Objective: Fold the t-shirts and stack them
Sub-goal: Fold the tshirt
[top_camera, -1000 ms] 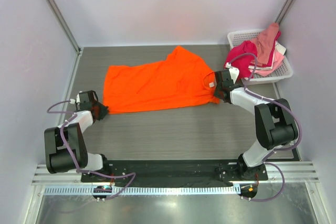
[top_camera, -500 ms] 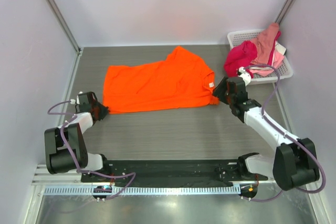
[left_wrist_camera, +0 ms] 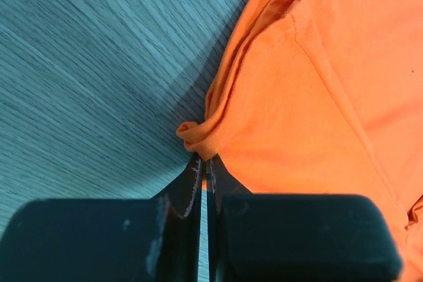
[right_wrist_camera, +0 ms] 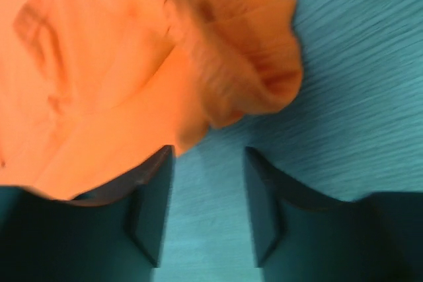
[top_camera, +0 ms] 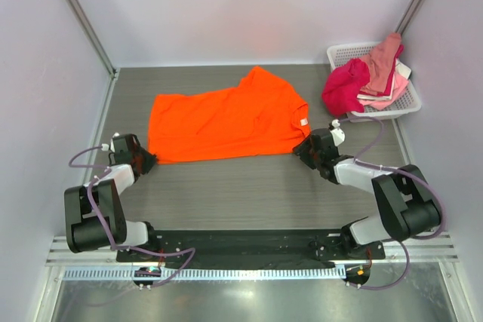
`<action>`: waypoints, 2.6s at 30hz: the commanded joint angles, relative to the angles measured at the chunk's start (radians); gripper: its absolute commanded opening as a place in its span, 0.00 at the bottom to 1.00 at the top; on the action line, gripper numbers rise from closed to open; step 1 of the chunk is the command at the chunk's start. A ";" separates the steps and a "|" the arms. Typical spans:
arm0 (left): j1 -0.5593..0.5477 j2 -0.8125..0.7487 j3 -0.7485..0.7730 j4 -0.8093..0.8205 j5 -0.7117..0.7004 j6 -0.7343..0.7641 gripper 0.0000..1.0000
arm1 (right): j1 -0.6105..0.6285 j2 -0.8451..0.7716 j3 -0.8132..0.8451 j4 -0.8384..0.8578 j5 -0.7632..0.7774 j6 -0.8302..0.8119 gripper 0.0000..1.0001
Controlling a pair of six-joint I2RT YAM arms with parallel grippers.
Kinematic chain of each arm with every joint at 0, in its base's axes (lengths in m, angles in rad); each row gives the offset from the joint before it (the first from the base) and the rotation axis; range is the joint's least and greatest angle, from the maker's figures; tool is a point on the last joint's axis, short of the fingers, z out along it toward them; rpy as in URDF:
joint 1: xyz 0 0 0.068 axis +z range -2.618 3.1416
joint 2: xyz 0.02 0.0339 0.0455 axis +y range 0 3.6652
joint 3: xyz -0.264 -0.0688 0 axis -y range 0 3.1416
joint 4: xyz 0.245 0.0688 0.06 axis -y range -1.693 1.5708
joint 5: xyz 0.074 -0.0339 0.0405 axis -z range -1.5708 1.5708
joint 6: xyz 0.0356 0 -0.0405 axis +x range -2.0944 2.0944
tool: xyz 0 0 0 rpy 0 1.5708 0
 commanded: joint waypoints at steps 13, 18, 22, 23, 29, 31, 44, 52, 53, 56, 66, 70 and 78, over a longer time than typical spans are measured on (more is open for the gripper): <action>0.006 0.005 -0.007 -0.027 -0.027 0.013 0.00 | -0.310 -0.032 -0.017 0.054 0.144 -0.027 0.36; 0.006 0.004 -0.010 -0.019 -0.011 0.016 0.00 | -0.307 -0.182 -0.095 0.084 0.114 -0.055 0.49; 0.006 0.010 -0.010 -0.018 -0.001 0.019 0.00 | -0.298 -0.290 -0.184 0.155 0.046 -0.052 0.49; 0.006 0.010 -0.010 -0.018 -0.001 0.021 0.00 | -0.284 -0.301 -0.192 0.159 0.033 -0.047 0.49; 0.006 0.015 -0.010 -0.015 0.002 0.019 0.00 | -0.195 -0.263 -0.206 0.201 0.029 -0.012 0.52; 0.006 0.015 -0.009 -0.013 0.002 0.018 0.00 | -0.170 -0.208 -0.197 0.218 0.051 -0.006 0.53; 0.006 0.010 -0.010 -0.015 -0.012 0.018 0.00 | -0.104 0.115 -0.040 0.239 0.218 0.020 0.43; 0.006 -0.010 -0.009 -0.018 -0.003 -0.001 0.00 | -0.104 0.049 0.002 0.166 0.265 -0.007 0.01; 0.006 -0.013 0.005 -0.018 0.012 -0.013 0.00 | -0.106 0.031 0.015 0.143 0.287 -0.011 0.01; 0.006 -0.014 0.043 -0.027 0.075 -0.074 0.00 | -0.106 -0.012 0.097 0.054 0.305 -0.034 0.01; 0.006 -0.187 0.480 -0.370 0.126 -0.130 0.00 | -0.126 -0.129 0.602 -0.333 0.282 -0.112 0.01; 0.006 -0.303 0.654 -0.568 0.117 -0.068 0.00 | -0.132 -0.253 0.671 -0.428 0.270 -0.135 0.01; 0.004 -0.374 1.026 -0.861 0.163 0.001 0.00 | -0.132 -0.469 0.848 -0.572 0.244 -0.237 0.01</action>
